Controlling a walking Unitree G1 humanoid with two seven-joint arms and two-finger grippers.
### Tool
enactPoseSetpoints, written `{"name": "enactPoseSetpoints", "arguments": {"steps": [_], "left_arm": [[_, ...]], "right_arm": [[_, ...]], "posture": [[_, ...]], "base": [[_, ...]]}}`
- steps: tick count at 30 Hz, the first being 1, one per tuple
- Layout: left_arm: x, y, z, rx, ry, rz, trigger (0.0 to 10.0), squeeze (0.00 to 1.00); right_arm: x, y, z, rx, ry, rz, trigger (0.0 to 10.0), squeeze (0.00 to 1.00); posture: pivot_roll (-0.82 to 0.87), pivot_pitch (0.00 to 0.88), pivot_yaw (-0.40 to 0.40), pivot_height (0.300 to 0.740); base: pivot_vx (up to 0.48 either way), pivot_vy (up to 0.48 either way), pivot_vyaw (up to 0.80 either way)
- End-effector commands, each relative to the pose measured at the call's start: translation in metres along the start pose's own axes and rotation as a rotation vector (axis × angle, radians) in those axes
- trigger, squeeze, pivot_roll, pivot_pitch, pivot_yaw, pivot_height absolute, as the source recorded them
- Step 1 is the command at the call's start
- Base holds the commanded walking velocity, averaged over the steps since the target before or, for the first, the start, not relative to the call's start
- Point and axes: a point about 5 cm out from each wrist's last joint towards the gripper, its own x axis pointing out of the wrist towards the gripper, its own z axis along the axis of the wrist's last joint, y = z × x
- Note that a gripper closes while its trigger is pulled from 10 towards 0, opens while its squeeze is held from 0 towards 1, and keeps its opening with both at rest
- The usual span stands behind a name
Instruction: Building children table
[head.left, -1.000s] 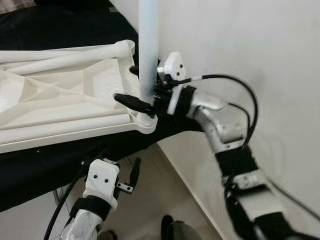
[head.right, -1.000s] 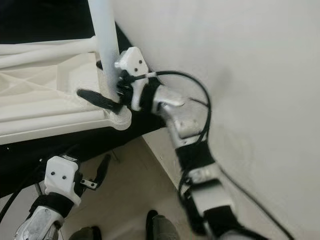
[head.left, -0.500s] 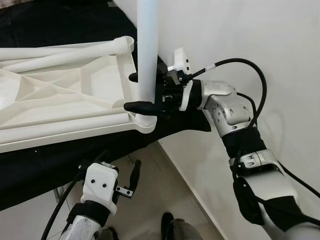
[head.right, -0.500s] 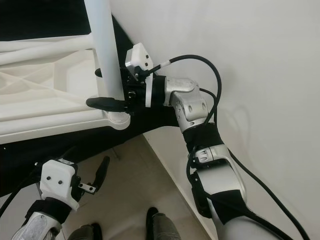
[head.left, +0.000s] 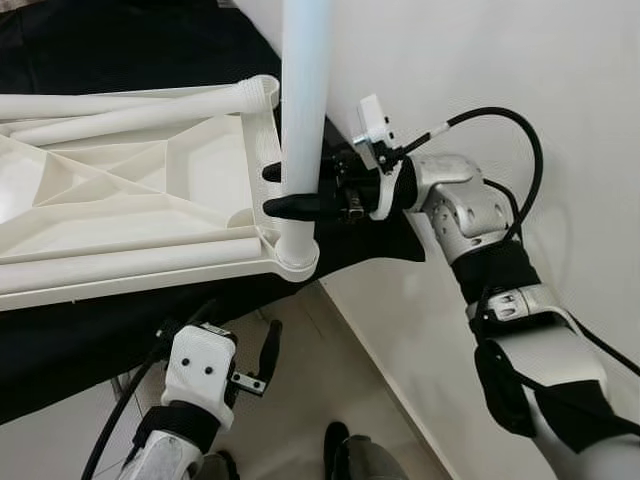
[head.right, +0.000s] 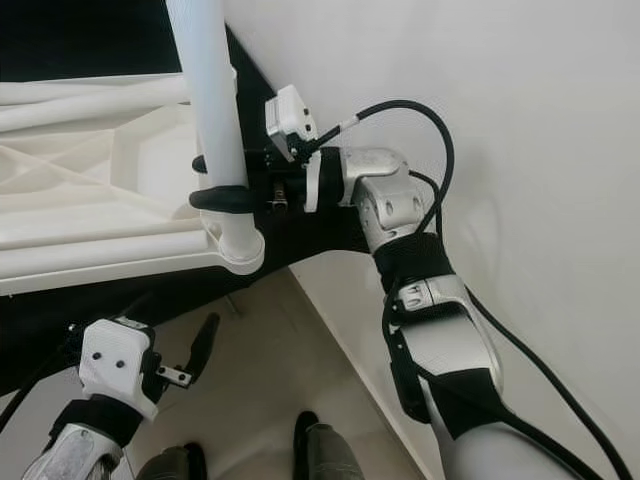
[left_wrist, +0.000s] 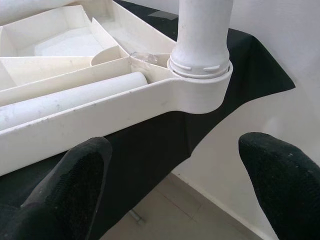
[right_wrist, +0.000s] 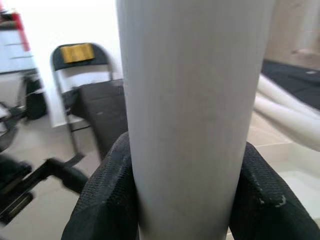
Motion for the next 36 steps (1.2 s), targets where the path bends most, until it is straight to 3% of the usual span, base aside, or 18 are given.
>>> {"name": "enactPoseSetpoints", "arguments": {"steps": [1, 4, 6, 7, 8, 9, 11, 16, 17, 18, 19, 20, 21, 26, 31, 32, 33, 36], "left_arm": [[-0.002, -0.001, -0.004, -0.002, 0.025, -0.007, 10.0, 0.00], [0.001, 0.000, -0.005, -0.001, 0.022, -0.003, 10.0, 0.00], [0.001, 0.000, -0.005, -0.001, 0.022, -0.003, 10.0, 0.00], [0.002, 0.001, -0.006, 0.000, 0.022, -0.003, 10.0, 0.00], [0.003, 0.001, -0.006, 0.001, 0.022, -0.007, 10.0, 0.00], [0.003, 0.001, -0.006, 0.001, 0.022, -0.007, 10.0, 0.00], [0.007, 0.001, -0.008, 0.002, 0.022, -0.011, 10.0, 0.00], [0.009, 0.002, -0.010, 0.005, 0.022, -0.009, 10.0, 0.00], [0.011, 0.003, -0.011, 0.007, 0.022, -0.005, 10.0, 0.00], [0.011, 0.003, -0.011, 0.008, 0.022, -0.004, 10.0, 0.00], [0.012, 0.003, -0.011, 0.008, 0.021, -0.003, 10.0, 0.00], [0.012, 0.003, -0.011, 0.008, 0.021, -0.003, 10.0, 0.00], [0.012, 0.003, -0.011, 0.009, 0.020, -0.002, 10.0, 0.00], [0.013, 0.004, -0.011, 0.010, 0.018, -0.001, 10.0, 0.00], [0.014, 0.004, -0.011, 0.010, 0.014, -0.002, 10.0, 0.00], [0.014, 0.004, -0.011, 0.010, 0.014, -0.002, 10.0, 0.00], [0.014, 0.003, -0.010, 0.010, 0.013, -0.002, 10.0, 0.00], [0.013, 0.002, -0.010, 0.010, 0.012, 0.000, 10.0, 0.00]], "right_arm": [[0.003, 0.004, -0.029, 0.069, 0.087, -0.203, 0.0, 0.00], [0.023, 0.034, -0.059, 0.138, 0.173, -0.695, 0.0, 0.00], [0.023, 0.034, -0.059, 0.138, 0.173, -0.695, 0.0, 0.00], [0.024, 0.046, -0.065, 0.164, 0.204, -0.829, 0.0, 0.00], [0.033, 0.062, -0.065, 0.171, 0.207, -0.869, 0.0, 0.00], [0.033, 0.062, -0.065, 0.171, 0.207, -0.869, 0.0, 0.00], [0.048, 0.077, -0.064, 0.176, 0.191, -0.840, 0.0, 0.00], [0.052, 0.071, -0.061, 0.158, 0.157, -0.819, 0.0, 0.00], [0.052, 0.064, -0.053, 0.132, 0.128, -0.840, 10.0, 0.00], [0.052, 0.061, -0.050, 0.115, 0.121, -0.845, 10.0, 0.00], [0.055, 0.061, -0.043, 0.112, 0.082, -0.813, 10.0, 0.14], [0.055, 0.061, -0.043, 0.112, 0.082, -0.813, 10.0, 0.14], [0.058, 0.061, -0.037, 0.119, 0.041, -0.779, 10.0, 1.00], [0.059, 0.056, -0.017, 0.141, -0.058, -0.616, 10.0, 1.00], [0.041, 0.043, -0.008, 0.028, -0.048, -0.254, 10.0, 1.00], [0.041, 0.043, -0.008, 0.028, -0.048, -0.254, 10.0, 1.00], [0.031, 0.037, -0.013, -0.016, 0.011, -0.166, 10.0, 0.00], [0.022, 0.030, -0.016, -0.016, 0.052, -0.124, 10.0, 0.00]], "posture": [[0.09, 0.301, -0.084, 0.740], [0.07, 0.293, -0.081, 0.740], [0.07, 0.293, -0.081, 0.740], [0.06, 0.288, -0.078, 0.740], [0.05, 0.285, -0.074, 0.740], [0.05, 0.285, -0.074, 0.740], [0.05, 0.274, -0.071, 0.740], [0.05, 0.261, -0.070, 0.740], [0.05, 0.258, -0.072, 0.740], [0.05, 0.258, -0.072, 0.740], [0.05, 0.257, -0.070, 0.740], [0.05, 0.257, -0.070, 0.740], [0.05, 0.257, -0.070, 0.740], [0.06, 0.257, -0.069, 0.740], [0.08, 0.257, -0.064, 0.740], [0.08, 0.257, -0.064, 0.740], [0.10, 0.264, -0.068, 0.740], [0.11, 0.263, -0.070, 0.740]], "base": [[0.000, 0.000, 0.00], [0.000, 0.000, 0.00], [0.000, 0.000, 0.00], [0.000, 0.000, 0.00], [0.000, 0.000, 0.00], [0.000, 0.000, 0.00], [0.000, 0.000, 0.00], [0.000, 0.000, 0.00], [0.000, 0.000, 0.00], [0.000, 0.000, 0.00], [0.000, 0.000, 0.00], [0.000, 0.000, 0.00], [0.000, 0.000, 0.00], [0.000, 0.000, 0.00], [0.000, 0.000, 0.00], [0.000, 0.000, 0.00], [0.000, 0.000, 0.00], [0.000, 0.000, 0.00]]}}
